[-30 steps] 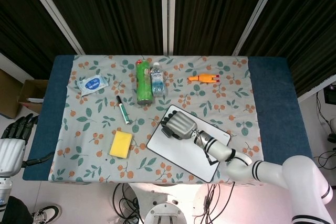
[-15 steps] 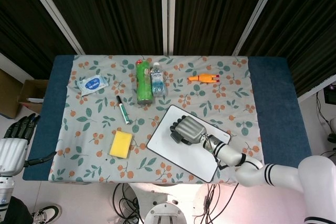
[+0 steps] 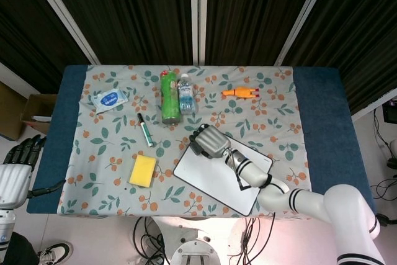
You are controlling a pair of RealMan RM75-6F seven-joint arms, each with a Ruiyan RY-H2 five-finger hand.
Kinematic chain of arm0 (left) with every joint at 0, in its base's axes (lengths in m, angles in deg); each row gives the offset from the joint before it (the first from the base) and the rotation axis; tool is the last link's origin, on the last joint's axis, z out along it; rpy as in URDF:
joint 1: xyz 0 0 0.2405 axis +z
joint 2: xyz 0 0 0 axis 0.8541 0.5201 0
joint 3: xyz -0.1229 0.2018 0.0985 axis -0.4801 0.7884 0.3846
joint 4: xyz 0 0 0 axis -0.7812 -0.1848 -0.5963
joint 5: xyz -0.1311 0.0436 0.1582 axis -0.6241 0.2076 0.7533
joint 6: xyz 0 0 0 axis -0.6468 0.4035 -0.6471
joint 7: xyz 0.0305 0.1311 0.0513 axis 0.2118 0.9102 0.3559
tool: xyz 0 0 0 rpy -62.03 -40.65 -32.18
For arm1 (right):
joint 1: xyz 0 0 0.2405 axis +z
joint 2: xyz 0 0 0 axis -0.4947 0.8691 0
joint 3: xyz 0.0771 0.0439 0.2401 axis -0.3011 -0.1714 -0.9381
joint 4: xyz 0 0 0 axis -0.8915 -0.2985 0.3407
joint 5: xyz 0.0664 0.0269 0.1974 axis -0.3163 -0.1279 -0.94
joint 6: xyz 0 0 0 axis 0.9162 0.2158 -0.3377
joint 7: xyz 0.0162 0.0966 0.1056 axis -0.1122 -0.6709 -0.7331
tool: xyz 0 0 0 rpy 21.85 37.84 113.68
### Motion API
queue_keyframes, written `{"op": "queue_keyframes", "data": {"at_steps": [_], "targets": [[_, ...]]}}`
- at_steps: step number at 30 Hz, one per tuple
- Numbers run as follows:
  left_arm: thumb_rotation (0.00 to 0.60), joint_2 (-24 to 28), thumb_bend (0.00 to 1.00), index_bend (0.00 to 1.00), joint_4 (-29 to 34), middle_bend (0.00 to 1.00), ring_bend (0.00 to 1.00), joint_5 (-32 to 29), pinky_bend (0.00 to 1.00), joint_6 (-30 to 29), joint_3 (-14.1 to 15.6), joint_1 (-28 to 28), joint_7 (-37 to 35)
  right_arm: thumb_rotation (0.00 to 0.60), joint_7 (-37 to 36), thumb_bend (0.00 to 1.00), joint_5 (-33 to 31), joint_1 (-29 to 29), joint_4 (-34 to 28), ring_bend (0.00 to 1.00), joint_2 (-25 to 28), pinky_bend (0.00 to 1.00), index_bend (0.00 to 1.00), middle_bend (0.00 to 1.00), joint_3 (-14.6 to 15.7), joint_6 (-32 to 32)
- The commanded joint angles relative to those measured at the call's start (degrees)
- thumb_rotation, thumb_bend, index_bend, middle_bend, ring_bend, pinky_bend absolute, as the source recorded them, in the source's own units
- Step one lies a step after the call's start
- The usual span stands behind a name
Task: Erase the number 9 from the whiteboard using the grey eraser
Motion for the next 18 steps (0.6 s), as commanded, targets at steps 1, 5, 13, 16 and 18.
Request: {"op": "queue_keyframes", "data": {"at_steps": [1,5,13,16,18], "targets": [[0.281,0.06,0.03,0.04,-0.17,0.05,0.06,-0.03,0.17,-0.04,0.04,0.08,-0.22,0.6,-1.51,0.38,0.68,1.21,3.79,0.53,-2.75,0.64,0.75,0.63,-0.82,-0.83],[0.281,0.21,0.03,0.04,-0.35,0.05,0.06,-0.11,0.17,-0.13,0.06,0.22,-0.44,0.6,-2.48,0.38,1.17,1.41,5.11,0.53,-3.5,0.64,0.75,0.63,-0.2,-0.4],[0.282,0.2,0.03,0.04,-0.41,0.05,0.06,-0.14,0.17,-0.12,0.09,0.31,-0.42,0.6,-2.97,0.38,2.08,-0.86,-0.56,0.53,1.24,0.65,0.75,0.65,2.1,-1.22],[0.281,0.01,0.03,0.04,-0.3,0.04,0.06,0.0,0.17,0.05,0.08,0.16,-0.22,0.6,-2.61,0.38,1.49,-2.06,-4.32,0.54,4.31,0.65,0.75,0.65,3.07,-0.79],[0.281,-0.06,0.03,0.04,-0.14,0.04,0.06,0.2,0.17,0.17,0.13,0.04,0.14,0.6,-2.56,0.38,0.14,-2.81,-7.26,0.54,6.57,0.65,0.75,0.65,3.63,0.48]]}}
